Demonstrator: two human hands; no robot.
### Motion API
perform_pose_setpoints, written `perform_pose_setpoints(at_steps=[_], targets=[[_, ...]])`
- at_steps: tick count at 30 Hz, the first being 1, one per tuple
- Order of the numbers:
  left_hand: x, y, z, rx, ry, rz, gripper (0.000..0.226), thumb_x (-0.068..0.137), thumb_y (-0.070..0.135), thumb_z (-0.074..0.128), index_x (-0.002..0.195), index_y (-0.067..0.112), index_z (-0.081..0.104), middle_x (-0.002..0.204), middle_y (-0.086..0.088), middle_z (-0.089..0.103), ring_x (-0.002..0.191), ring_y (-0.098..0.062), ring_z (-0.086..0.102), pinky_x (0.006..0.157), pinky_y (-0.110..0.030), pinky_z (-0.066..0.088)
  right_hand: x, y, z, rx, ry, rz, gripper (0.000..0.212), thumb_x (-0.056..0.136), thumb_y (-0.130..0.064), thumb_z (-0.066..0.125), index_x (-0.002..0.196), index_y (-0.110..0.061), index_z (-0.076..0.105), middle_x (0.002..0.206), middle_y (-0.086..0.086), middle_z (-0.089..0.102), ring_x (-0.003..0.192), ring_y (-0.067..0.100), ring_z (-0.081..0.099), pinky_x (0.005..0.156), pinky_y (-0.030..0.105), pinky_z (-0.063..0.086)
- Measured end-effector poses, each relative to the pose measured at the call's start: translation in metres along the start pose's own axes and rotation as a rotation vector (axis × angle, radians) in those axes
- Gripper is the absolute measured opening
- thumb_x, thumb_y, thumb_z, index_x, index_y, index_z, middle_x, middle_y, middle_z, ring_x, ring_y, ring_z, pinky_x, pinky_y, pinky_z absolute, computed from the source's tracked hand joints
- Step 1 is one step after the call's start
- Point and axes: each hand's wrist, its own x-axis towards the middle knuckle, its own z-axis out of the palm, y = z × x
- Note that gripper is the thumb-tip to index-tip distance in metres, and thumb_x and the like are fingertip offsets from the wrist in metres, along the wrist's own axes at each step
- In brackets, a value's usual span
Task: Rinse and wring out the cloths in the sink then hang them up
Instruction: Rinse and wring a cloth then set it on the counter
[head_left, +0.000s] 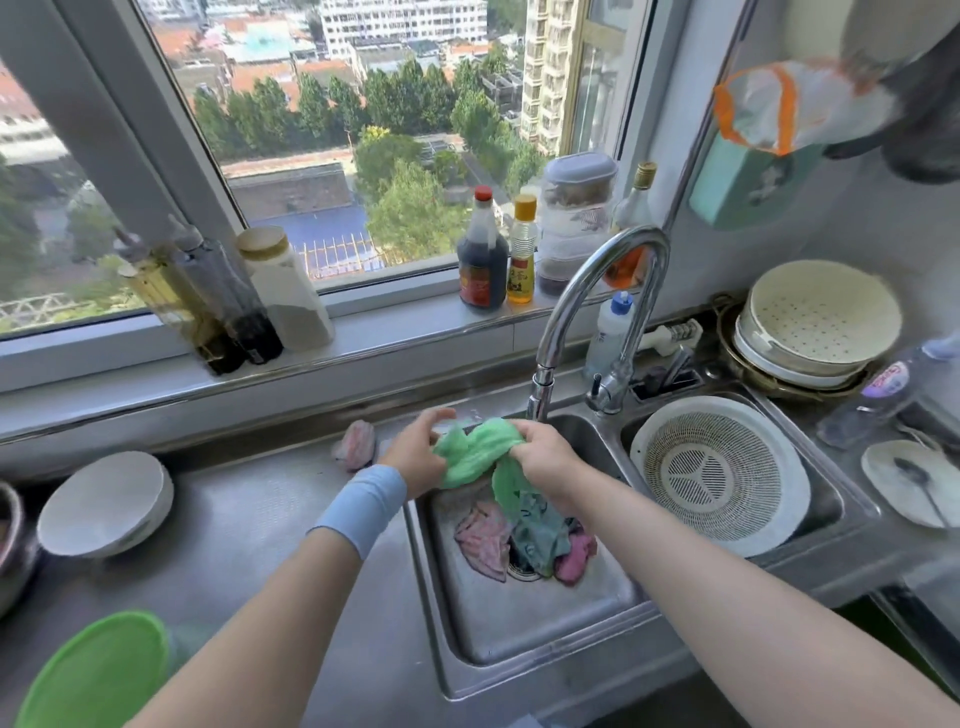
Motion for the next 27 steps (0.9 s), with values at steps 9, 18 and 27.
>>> perform_pose_setpoints(at_steps=[9,18,27], targets=[[-0.012,0.003,0.032,-0.55,-0.295,0.023,0.033,0.081,0.013,0.072,0.111,0.016,0.061,0.093,-0.008,0.067,0.085,-0.021,0.06,0.078,-0.036,0.051,-0.005,-0.048,0.014,0.739,-0.022,0.065,0.052,0.084,0.025,0.025,0.098,-0.009,0.062,0.096,0.017,0.059,0.088,0.028,0.059,0.076,0.039,0.054],[-0.005,0.007,0.012,-1.16,-0.658,-0.34,0.046,0.077,0.01,0.063,0.123,0.001,0.064,0.125,-0.027,0.06,0.113,-0.046,0.06,0.097,-0.051,0.051,-0.022,0.001,-0.004,-0.109,0.298,-0.317,0.038,0.074,0.005,0.077,0.067,-0.032,0.079,0.097,-0.02,0.072,0.095,0.006,0.069,0.085,0.021,0.055],[-0.004,0.024,0.031,-0.877,-0.443,-0.182,0.034,0.078,0.006,0.078,0.1,0.012,0.053,0.066,-0.001,0.063,0.053,-0.011,0.061,0.041,-0.018,0.045,-0.042,-0.019,-0.044,-0.73,0.17,-0.792,0.037,0.071,0.01,0.051,0.082,-0.015,0.075,0.088,-0.002,0.073,0.084,0.01,0.067,0.08,0.036,0.056]])
